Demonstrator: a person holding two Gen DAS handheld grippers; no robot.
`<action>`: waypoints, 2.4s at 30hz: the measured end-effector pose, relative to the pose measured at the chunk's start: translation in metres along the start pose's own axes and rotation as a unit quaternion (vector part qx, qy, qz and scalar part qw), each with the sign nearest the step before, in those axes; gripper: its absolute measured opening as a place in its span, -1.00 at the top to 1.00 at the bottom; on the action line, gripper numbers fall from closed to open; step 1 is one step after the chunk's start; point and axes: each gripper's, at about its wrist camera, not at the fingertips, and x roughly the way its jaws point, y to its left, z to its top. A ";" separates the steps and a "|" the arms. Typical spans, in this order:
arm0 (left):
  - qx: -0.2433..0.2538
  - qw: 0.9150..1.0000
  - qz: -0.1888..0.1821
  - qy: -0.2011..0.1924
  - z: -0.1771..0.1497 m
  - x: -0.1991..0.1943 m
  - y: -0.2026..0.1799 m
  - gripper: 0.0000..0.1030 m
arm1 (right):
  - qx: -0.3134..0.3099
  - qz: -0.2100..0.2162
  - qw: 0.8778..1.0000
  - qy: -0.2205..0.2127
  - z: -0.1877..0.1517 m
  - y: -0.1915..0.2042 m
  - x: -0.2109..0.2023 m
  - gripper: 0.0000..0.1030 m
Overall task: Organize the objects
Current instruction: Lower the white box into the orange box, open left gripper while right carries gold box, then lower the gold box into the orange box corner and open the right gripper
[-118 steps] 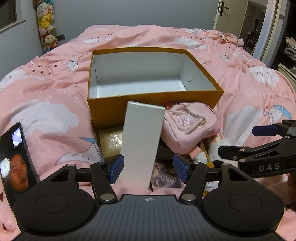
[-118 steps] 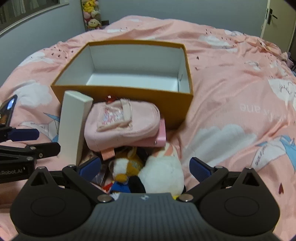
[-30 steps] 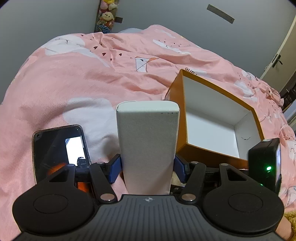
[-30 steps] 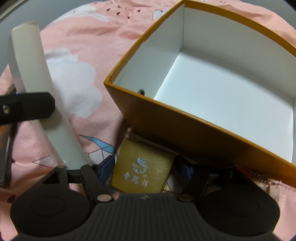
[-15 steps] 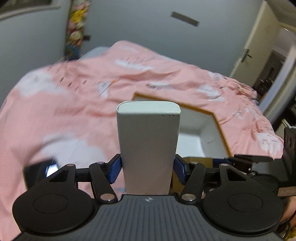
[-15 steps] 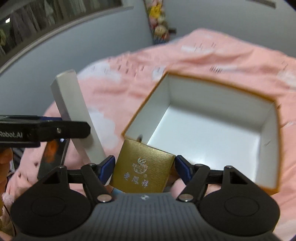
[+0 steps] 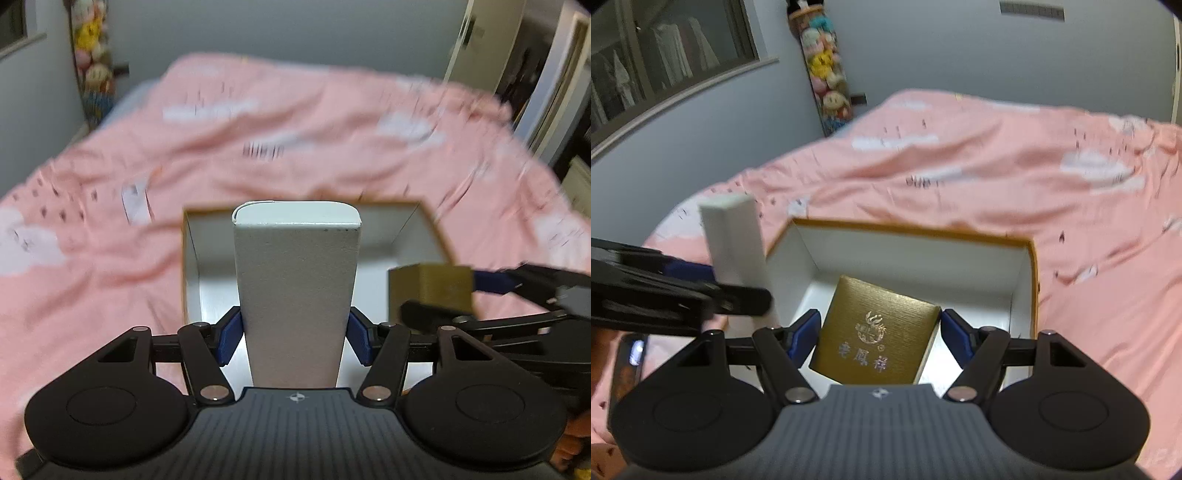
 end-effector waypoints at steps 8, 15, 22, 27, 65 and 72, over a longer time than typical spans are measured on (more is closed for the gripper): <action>0.011 0.995 0.025 0.099 -0.015 0.064 0.006 -0.33 | 0.021 0.006 0.998 0.051 -0.013 -0.024 0.041 -0.41; 0.049 0.991 0.056 0.108 -0.013 0.085 -0.005 -0.34 | 0.032 0.015 0.997 0.070 -0.015 -0.033 0.064 -0.41; 0.065 0.985 0.100 0.126 -0.014 0.112 -0.009 -0.37 | 0.038 0.021 0.996 0.078 -0.015 -0.042 0.072 -0.41; 0.098 0.978 0.121 0.138 -0.020 0.120 -0.013 -0.42 | 0.046 0.028 0.995 0.082 -0.013 -0.047 0.075 -0.41; 0.449 0.874 0.115 0.145 -0.025 0.151 -0.037 0.12 | 0.041 0.046 0.984 0.166 -0.014 -0.051 0.108 -0.41; 0.401 0.903 0.091 0.129 -0.018 0.145 -0.023 0.15 | 0.050 0.047 0.983 0.168 -0.011 -0.046 0.111 -0.41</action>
